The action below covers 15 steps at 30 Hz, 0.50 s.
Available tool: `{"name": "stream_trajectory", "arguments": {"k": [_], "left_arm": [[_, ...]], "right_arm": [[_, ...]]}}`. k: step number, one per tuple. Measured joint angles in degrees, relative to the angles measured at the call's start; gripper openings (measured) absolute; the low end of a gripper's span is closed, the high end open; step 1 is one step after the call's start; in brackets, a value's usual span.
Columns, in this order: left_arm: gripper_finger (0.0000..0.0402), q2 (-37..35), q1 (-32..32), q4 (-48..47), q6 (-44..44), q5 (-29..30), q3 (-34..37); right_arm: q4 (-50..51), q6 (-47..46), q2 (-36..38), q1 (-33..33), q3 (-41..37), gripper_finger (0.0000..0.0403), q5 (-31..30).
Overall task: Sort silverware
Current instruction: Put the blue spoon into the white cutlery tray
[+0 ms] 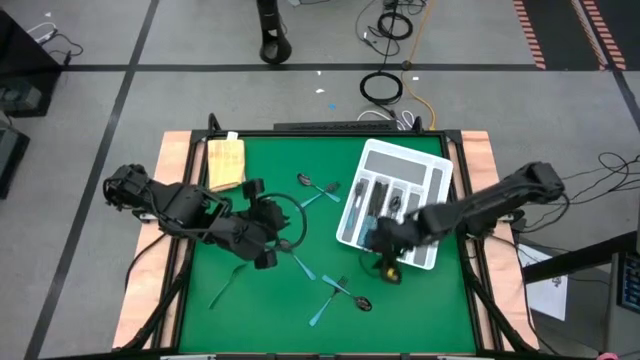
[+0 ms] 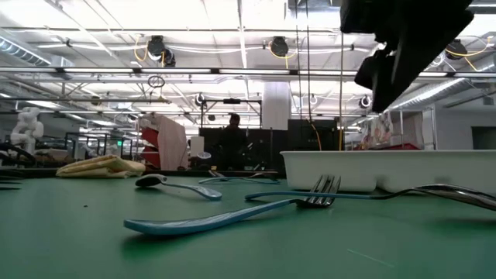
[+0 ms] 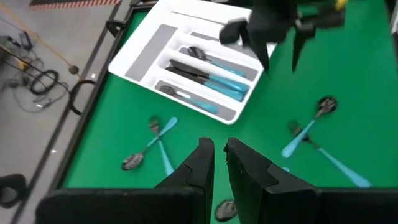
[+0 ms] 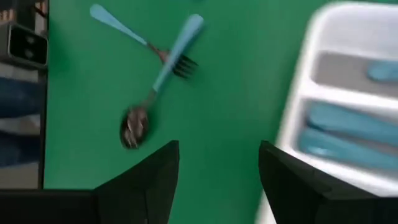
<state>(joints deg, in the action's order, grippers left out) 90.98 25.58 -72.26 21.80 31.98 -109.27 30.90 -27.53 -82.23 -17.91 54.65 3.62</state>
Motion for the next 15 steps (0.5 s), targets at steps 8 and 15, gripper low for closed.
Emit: {"name": "stream_trajectory", "arguments": {"k": [8,15], "left_arm": [[0.0052,0.0,2.03,1.19,4.9,0.2,0.0],[0.0052,0.0,3.95,-0.2,2.24,0.16,0.0]], "right_arm": [[-11.9,-7.05,-13.83,-5.94,0.51,0.0208,-0.33],[-12.64,-12.35,-22.51,-6.63,7.83,0.0243,2.29]]}}
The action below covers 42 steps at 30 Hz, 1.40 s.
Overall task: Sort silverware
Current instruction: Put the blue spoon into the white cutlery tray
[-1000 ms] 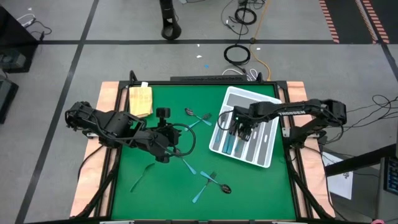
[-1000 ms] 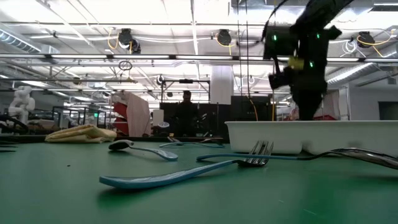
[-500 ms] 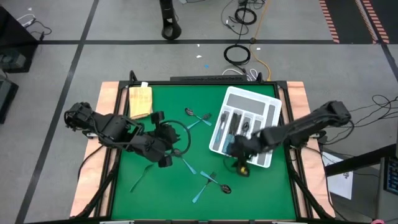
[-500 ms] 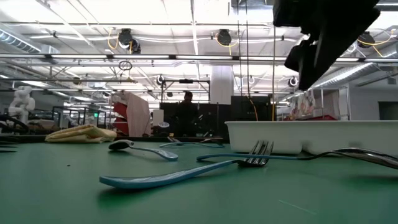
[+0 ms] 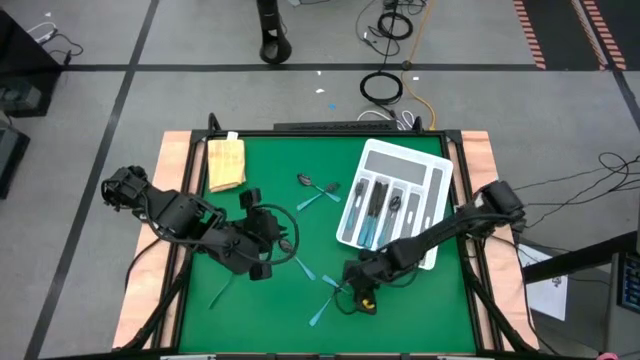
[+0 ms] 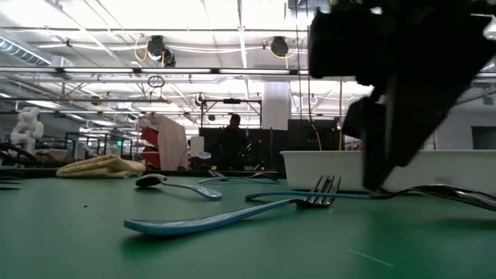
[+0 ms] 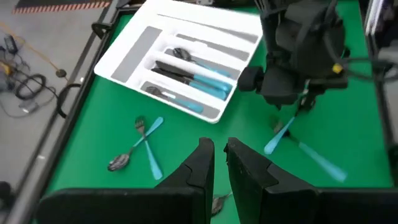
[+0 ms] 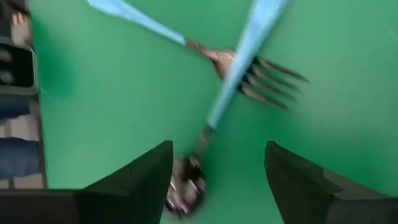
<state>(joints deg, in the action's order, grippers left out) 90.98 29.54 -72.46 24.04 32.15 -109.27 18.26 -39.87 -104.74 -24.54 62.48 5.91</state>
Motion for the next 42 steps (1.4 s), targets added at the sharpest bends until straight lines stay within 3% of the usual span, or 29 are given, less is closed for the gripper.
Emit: {"name": "stream_trajectory", "arguments": {"k": [9,19,24,31,37,42], "left_arm": [[0.0052,-0.02,3.07,-7.49,-0.5,-0.36,0.0],[0.0052,-0.02,5.15,-8.27,-2.25,-0.36,0.0],[0.0052,-0.02,5.1,-8.26,-2.5,0.96,0.0],[0.0052,-0.02,5.1,-8.07,-3.84,1.22,0.0],[0.0052,-0.02,5.1,-8.04,-3.92,1.78,0.0],[0.0052,-0.02,5.1,-8.03,-3.92,2.88,0.0]], "right_arm": [[8.79,-5.07,-8.69,-0.34,11.1,0.0258,-4.48],[14.84,-11.73,-10.92,-2.09,12.31,0.025,-7.68],[21.52,-14.54,-10.98,-2.25,12.19,0.0189,-8.94],[24.1,-14.06,-10.45,-2.11,12.19,0.0021,-9.46],[31.24,-11.54,-8.74,-1.94,16.32,0.0006,-8.61],[37.23,-9.84,-5.53,-1.81,21.76,0.0003,-11.57]]}}
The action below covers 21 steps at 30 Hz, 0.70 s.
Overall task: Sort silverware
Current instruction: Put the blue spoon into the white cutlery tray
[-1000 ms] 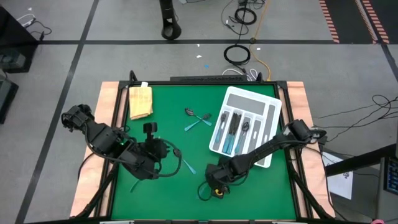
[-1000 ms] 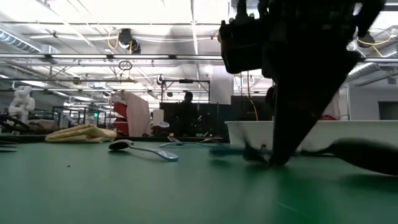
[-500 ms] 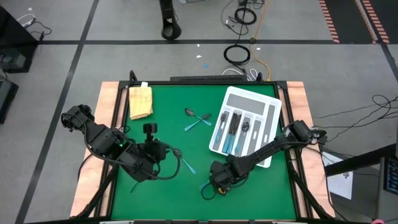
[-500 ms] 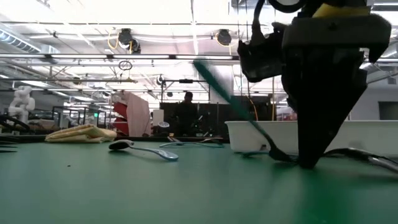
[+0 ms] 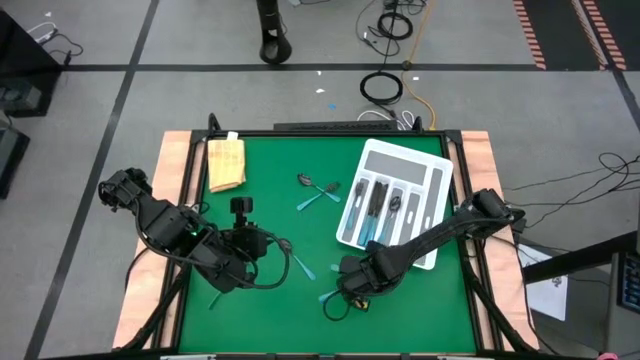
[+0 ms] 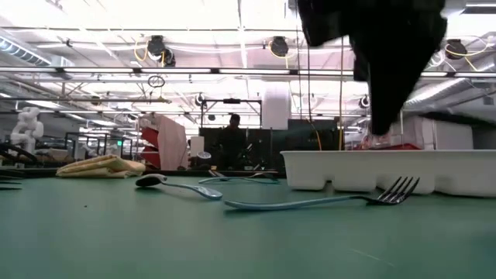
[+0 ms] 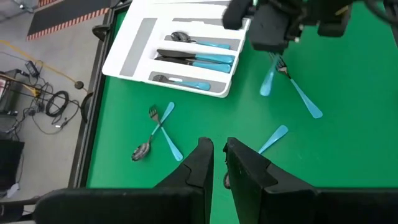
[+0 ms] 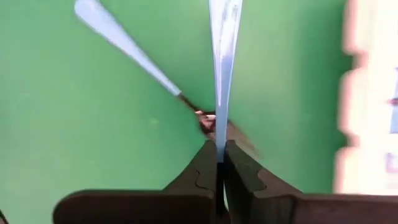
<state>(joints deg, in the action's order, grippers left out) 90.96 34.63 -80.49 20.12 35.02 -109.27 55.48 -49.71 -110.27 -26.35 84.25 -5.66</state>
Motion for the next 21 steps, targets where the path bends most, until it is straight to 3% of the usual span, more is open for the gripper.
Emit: {"name": "stream_trajectory", "arguments": {"k": [3,8,11,14,16,21], "left_arm": [[0.0052,0.0,0.0,0.01,0.02,0.02,0.0],[0.0052,0.0,0.0,0.04,0.35,1.63,0.0],[0.0052,0.0,0.0,0.12,0.44,3.28,0.0],[0.0052,0.0,0.0,0.24,0.51,3.78,0.0],[0.0052,-0.02,0.0,0.35,0.52,4.48,0.0],[0.0052,-0.02,-0.01,0.42,0.55,4.53,0.0]], "right_arm": [[4.26,2.33,1.58,-0.03,2.29,0.0002,-4.63],[26.04,9.35,4.0,-1.27,9.29,0.0001,-24.4],[35.18,21.15,4.12,-1.2,10.99,0.0001,-32.89],[33.75,46.0,5.94,-1.24,8.73,0.0001,-33.19],[34.92,57.87,5.94,-1.2,7.07,0.0001,-33.43],[34.51,70.36,6.03,1.26,-0.63,0.0,-30.43]]}}
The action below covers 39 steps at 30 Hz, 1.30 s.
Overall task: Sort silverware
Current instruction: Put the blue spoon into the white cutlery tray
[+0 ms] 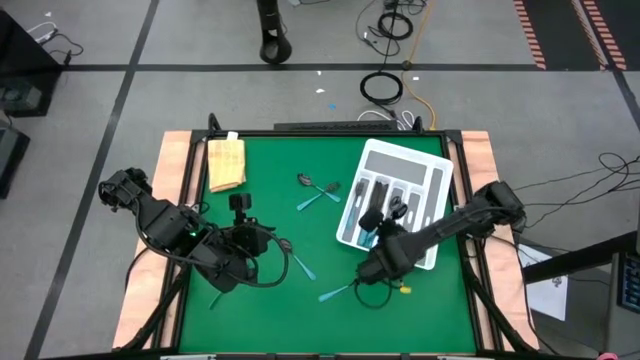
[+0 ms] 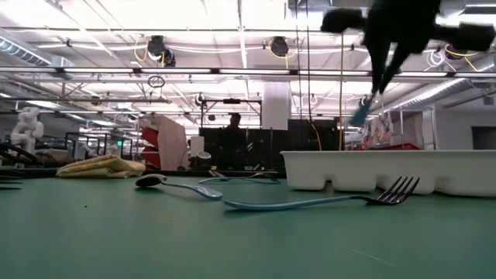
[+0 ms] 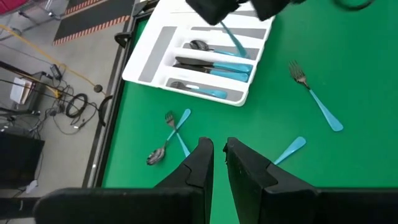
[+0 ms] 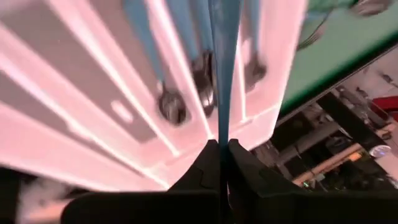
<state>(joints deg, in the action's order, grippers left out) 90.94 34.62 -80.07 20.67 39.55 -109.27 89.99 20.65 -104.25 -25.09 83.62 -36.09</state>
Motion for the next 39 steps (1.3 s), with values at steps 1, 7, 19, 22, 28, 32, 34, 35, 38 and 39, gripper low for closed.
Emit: {"name": "stream_trajectory", "arguments": {"k": [1,7,19,22,28,32,34,35,38,39], "left_arm": [[0.0052,0.0,0.01,0.0,0.0,0.0,0.0],[0.0052,0.0,-0.04,0.03,0.0,0.0,0.0],[0.0052,0.0,-0.73,0.08,0.13,1.51,0.0],[0.0052,0.0,-1.19,0.09,0.22,1.53,0.0],[0.0052,0.0,-1.33,0.07,0.02,1.55,0.0],[0.0052,0.0,-1.33,0.07,0.02,1.55,0.0],[0.0052,0.0,-1.32,0.07,0.03,1.55,0.0],[0.0052,0.0,-1.3,0.07,0.03,1.55,0.0],[0.0052,0.0,-1.3,0.07,0.04,1.55,0.0],[0.0052,0.0,-1.28,0.07,0.04,1.55,0.0]], "right_arm": [[0.31,0.63,0.09,0.42,-1.98,0.0,-0.39],[-0.01,1.46,3.55,3.65,-13.94,0.0,-0.05],[-10.39,8.44,11.12,3.95,-24.66,0.0,0.33],[-14.3,11.17,10.75,4.07,-24.66,0.0,3.03],[-19.85,10.87,10.25,4.77,-24.66,0.0002,3.44],[-19.12,4.92,10.27,6.33,-24.66,0.0029,5.6],[-18.64,3.23,10.27,6.82,-24.66,0.0052,8.28],[-18.19,2.64,10.27,6.97,-24.66,0.0065,8.9],[-16.56,2.15,10.27,7.09,-24.66,0.0104,8.43],[-16.11,1.18,10.27,7.07,-24.62,0.0115,7.45]]}}
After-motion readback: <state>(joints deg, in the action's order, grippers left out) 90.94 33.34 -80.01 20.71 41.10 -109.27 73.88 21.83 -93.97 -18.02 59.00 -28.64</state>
